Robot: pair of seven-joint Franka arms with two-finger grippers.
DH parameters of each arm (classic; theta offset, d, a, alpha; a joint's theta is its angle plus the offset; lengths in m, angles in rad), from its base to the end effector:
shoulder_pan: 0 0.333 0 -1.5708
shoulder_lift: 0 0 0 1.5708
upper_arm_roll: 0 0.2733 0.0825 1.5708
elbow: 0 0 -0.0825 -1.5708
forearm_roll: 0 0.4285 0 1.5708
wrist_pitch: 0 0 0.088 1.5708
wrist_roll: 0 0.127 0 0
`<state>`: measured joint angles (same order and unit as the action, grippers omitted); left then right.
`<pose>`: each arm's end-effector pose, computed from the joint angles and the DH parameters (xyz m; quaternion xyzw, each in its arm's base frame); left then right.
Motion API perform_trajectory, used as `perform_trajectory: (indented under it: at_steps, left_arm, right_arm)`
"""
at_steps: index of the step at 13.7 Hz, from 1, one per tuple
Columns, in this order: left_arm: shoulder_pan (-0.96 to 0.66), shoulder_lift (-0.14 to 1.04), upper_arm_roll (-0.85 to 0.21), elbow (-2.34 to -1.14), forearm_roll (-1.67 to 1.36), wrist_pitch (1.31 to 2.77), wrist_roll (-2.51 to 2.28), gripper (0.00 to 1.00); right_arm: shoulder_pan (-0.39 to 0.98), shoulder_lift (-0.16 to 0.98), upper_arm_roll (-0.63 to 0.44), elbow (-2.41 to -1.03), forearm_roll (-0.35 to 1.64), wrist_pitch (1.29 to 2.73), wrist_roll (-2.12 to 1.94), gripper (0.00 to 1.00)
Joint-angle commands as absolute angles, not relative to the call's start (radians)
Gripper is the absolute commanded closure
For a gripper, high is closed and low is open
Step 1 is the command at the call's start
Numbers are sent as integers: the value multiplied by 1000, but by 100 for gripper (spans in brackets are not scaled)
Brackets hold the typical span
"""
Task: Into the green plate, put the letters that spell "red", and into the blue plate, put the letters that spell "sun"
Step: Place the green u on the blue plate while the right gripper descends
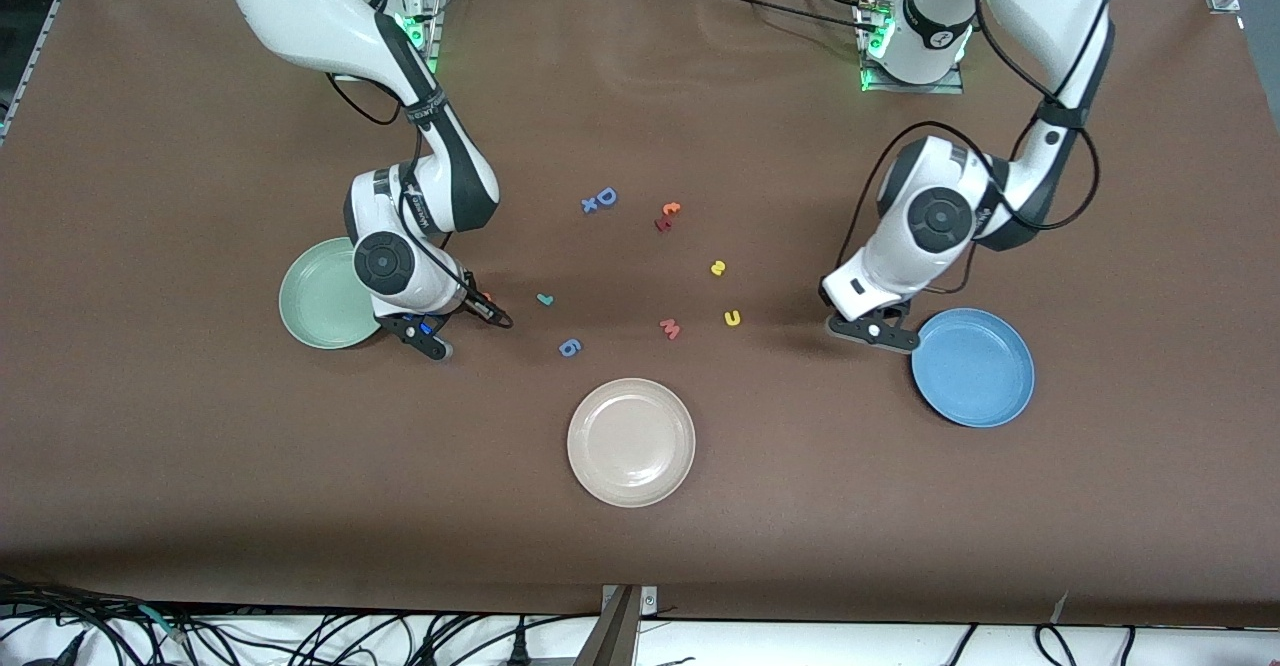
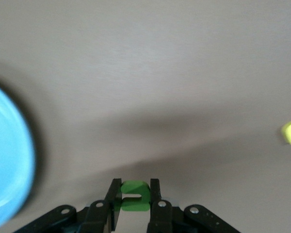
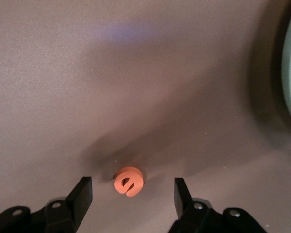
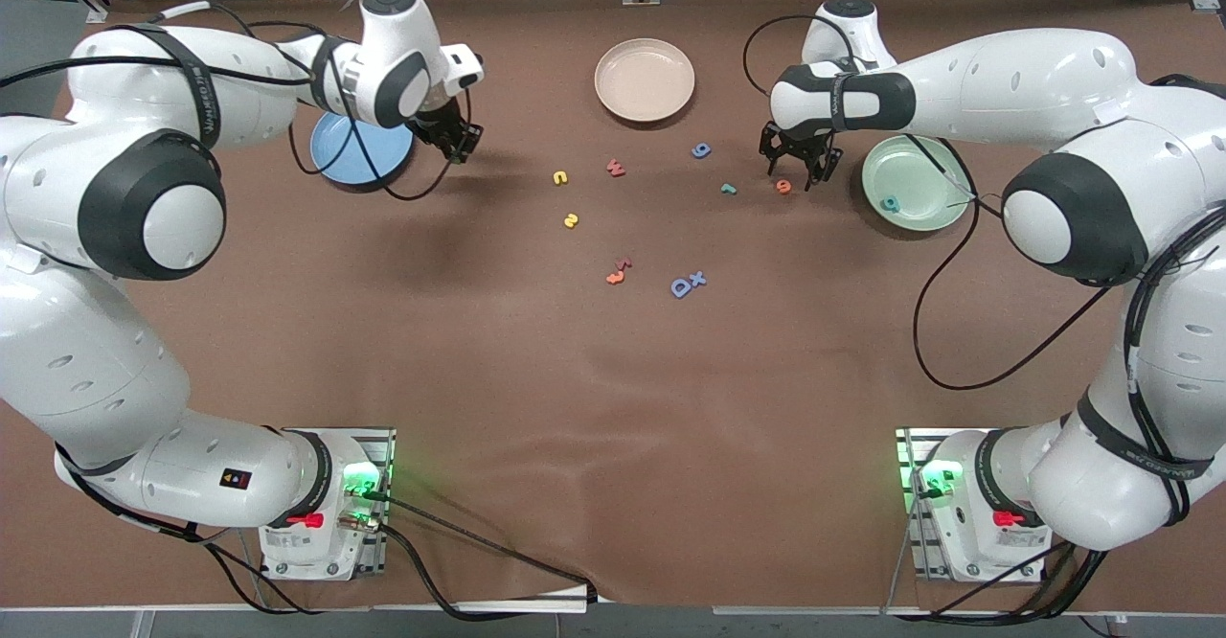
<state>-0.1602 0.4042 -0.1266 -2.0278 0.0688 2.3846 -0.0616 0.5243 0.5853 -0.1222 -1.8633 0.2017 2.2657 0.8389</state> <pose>0.5824 -0.1731 0.1514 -0.9909 0.1332 0.0216 0.0019 0.5703 0.2481 0.1000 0.9560 -0.2778 -0.0923 0.0206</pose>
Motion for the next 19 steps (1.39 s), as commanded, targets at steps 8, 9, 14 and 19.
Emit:
perform_trajectory:
  at_steps: [8, 9, 14, 19]
  left_arm:
    - [15, 442, -127, -1895, 103, 2266, 251, 95]
    - [40, 457, -127, -1878, 103, 2266, 286, 95]
    - [61, 497, -124, -1838, 136, 2266, 334, 92]
    - [90, 511, -126, -1833, 149, 2266, 350, 0]
  right_arm:
    - [526, 606, -104, -1887, 238, 2326, 891, 36]
    - [526, 603, -95, -1887, 238, 2326, 903, 36]
    - [526, 604, -94, -1902, 238, 2327, 902, 46]
    - [522, 598, -101, -1924, 235, 2327, 856, 46]
